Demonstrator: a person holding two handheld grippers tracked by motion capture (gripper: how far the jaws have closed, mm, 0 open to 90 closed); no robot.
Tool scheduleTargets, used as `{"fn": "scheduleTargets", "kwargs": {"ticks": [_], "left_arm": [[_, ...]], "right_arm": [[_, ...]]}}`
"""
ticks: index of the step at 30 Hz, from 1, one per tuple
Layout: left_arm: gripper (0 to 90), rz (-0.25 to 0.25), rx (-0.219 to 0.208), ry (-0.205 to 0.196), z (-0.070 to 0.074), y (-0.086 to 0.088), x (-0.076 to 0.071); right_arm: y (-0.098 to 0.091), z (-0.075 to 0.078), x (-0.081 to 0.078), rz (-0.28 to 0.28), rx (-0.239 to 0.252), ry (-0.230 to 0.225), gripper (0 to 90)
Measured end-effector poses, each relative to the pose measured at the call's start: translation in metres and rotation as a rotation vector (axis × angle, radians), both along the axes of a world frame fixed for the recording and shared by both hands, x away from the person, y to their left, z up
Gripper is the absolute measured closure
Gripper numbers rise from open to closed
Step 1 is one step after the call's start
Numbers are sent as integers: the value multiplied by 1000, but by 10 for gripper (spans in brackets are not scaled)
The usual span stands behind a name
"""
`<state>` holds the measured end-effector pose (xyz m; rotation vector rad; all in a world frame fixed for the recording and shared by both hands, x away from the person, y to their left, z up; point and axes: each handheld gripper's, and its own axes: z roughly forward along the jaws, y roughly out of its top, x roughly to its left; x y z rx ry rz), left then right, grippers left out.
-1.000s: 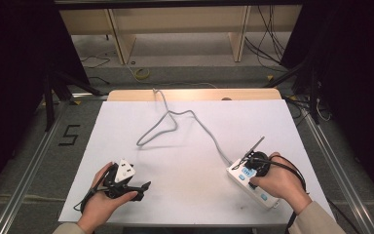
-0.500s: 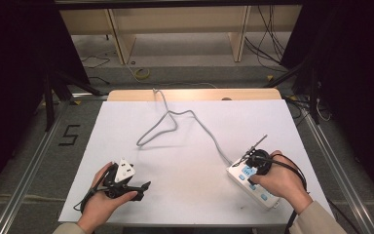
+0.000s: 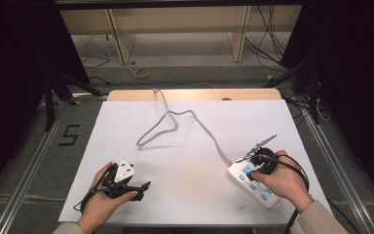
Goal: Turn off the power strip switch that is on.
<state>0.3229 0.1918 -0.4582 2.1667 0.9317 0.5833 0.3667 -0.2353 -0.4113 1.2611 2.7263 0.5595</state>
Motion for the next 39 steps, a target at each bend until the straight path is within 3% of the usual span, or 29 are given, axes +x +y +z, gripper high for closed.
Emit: {"fn": "scheduleTargets", "kwargs": {"ticks": [6,18,26,33,39], "left_arm": [[167,0,-1,-1,0,0,0],[167,0,-5,-1,0,0,0],[166,5,-29,6,1,1,0],[166,11,-40,9,1,2,0],[166,10,-38,9,1,1,-1]], "right_arm": [[-3,-2,-1,10,79,-45,900],[-6,-5,-5,18,172,-148,900],[-12,-12,-10,42,265,-221,900],[-14,-19,-16,28,343,-281,900],[-13,-24,-22,68,344,-331,900]]}}
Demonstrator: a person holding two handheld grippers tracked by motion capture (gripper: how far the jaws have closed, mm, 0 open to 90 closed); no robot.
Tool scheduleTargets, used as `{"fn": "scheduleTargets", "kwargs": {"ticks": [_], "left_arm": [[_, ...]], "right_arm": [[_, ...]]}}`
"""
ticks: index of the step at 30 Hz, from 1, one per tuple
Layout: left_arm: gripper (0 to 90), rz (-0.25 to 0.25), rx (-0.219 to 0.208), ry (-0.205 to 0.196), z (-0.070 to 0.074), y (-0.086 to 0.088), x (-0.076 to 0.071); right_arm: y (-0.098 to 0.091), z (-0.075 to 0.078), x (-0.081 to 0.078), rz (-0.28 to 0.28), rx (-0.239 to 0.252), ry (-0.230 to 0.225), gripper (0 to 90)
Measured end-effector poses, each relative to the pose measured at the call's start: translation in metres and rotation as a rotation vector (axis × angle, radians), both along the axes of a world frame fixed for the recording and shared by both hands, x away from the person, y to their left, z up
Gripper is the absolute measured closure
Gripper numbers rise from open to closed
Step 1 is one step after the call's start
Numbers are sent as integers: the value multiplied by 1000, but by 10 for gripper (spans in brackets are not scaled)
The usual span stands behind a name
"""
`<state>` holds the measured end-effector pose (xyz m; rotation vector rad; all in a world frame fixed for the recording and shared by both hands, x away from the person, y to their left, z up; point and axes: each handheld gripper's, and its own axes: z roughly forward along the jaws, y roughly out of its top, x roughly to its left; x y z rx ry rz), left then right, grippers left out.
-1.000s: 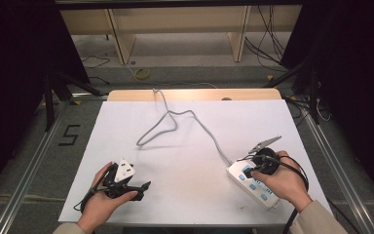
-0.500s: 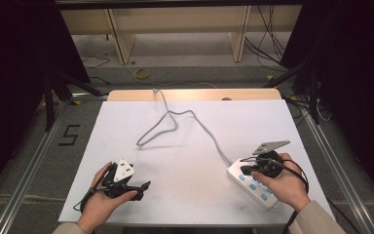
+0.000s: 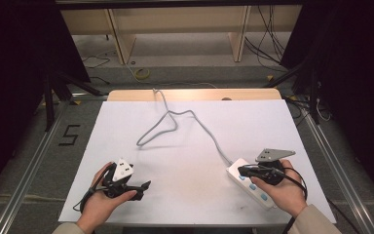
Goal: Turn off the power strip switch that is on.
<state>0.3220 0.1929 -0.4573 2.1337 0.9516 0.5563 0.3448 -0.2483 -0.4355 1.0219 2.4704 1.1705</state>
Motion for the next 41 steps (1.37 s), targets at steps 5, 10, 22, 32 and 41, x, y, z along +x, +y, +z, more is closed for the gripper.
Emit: {"fn": "scheduleTargets", "kwargs": {"ticks": [5,10,22,32,41], "left_arm": [[166,3,-4,-5,1,1,-1],[166,6,-5,-6,2,3,-1],[166,12,-3,-1,2,5,0],[166,15,0,0,2,5,-1],[165,14,-9,-1,2,3,0]], "right_arm": [[-3,0,-6,0,27,-45,900],[-8,-3,-12,-4,63,-64,870],[-14,-9,-18,-11,118,-170,409],[-18,-10,-24,-12,135,-182,278],[-20,-10,-27,-21,134,-192,269]]}}
